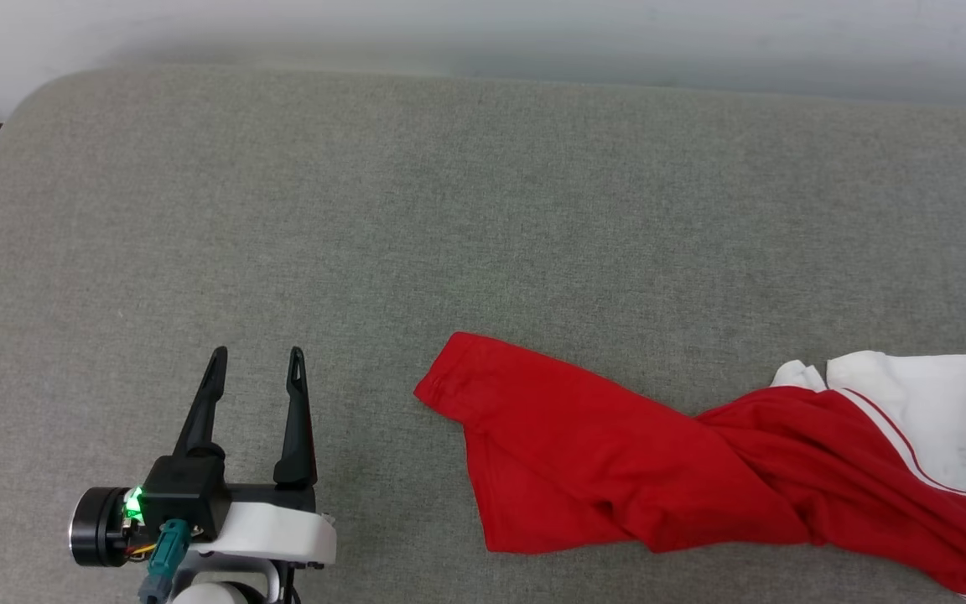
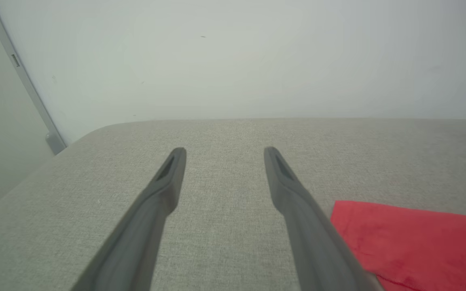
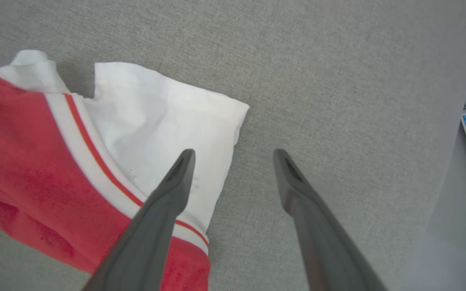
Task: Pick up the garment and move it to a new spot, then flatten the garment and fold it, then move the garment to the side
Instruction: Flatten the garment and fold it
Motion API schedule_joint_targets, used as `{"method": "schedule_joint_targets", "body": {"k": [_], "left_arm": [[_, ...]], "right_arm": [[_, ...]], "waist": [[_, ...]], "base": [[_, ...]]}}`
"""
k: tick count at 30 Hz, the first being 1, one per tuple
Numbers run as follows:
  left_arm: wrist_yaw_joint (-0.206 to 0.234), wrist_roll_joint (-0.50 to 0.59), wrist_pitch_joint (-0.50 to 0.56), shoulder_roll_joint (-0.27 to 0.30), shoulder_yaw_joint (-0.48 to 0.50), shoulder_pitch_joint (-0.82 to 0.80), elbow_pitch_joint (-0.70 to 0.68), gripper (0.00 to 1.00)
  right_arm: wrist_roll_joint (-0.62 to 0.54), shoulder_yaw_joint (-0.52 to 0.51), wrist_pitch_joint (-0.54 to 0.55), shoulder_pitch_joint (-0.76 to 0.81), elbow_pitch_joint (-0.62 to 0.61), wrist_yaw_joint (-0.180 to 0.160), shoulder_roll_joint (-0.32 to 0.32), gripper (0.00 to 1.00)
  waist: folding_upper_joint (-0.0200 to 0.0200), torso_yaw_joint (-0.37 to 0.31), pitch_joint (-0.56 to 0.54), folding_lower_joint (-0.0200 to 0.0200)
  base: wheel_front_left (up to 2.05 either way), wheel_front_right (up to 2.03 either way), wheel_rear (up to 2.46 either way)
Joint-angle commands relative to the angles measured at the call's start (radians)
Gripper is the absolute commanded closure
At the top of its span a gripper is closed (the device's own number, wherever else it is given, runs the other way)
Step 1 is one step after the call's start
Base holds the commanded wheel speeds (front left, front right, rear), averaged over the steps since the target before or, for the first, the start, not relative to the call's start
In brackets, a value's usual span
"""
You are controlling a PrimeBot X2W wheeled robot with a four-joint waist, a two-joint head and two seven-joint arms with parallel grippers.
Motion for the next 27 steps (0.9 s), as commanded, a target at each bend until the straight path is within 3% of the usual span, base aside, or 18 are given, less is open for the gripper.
{"method": "schedule_joint_targets", "body": {"k": [1, 12, 18, 19, 20, 27], "left_arm": [[0.004, -0.004, -0.002, -0.001, -0.007, -0.024, -0.007, 0.0], [0.011, 0.002, -0.002, -0.001, -0.019, -0.055, -0.01, 0.0], [0.014, 0.008, -0.002, -0.001, -0.011, -0.048, -0.006, 0.0], [0.015, 0.009, -0.002, -0.001, -0.009, -0.043, -0.005, 0.0], [0.016, 0.01, -0.002, -0.001, -0.008, -0.039, -0.004, 0.0], [0.01, 0.01, -0.002, -0.001, -0.01, -0.022, 0.007, 0.0]], "right_arm": [[-0.012, 0.028, 0.006, -0.04, 0.047, -0.001, 0.016, 0.0], [0.007, 0.17, -0.009, -0.108, 0.267, -0.001, 0.094, 0.0], [0.047, 0.225, -0.065, -0.093, 0.334, -0.001, 0.097, 0.0], [0.057, 0.231, -0.082, -0.097, 0.331, -0.001, 0.095, 0.63], [0.065, 0.233, -0.103, -0.104, 0.326, -0.001, 0.093, 1.0], [0.088, 0.234, -0.253, -0.185, 0.266, -0.001, 0.034, 1.0]], "waist": [[0.0, 0.016, 0.034, -0.0001], [0.0, 0.03, 0.085, -0.0001], [0.0, 0.024, 0.074, -0.0001], [0.0, 0.021, 0.069, -0.0001], [0.0, 0.017, 0.064, -0.0001], [0.0, 0.005, 0.006, -0.0001]], "base": [[0.0, 0.0, 0.0], [0.0, 0.0, 0.0], [0.0, 0.0, 0.0], [0.0, 0.0, 0.0], [0.0, 0.0, 0.0], [0.0, 0.0, 0.0]]}}
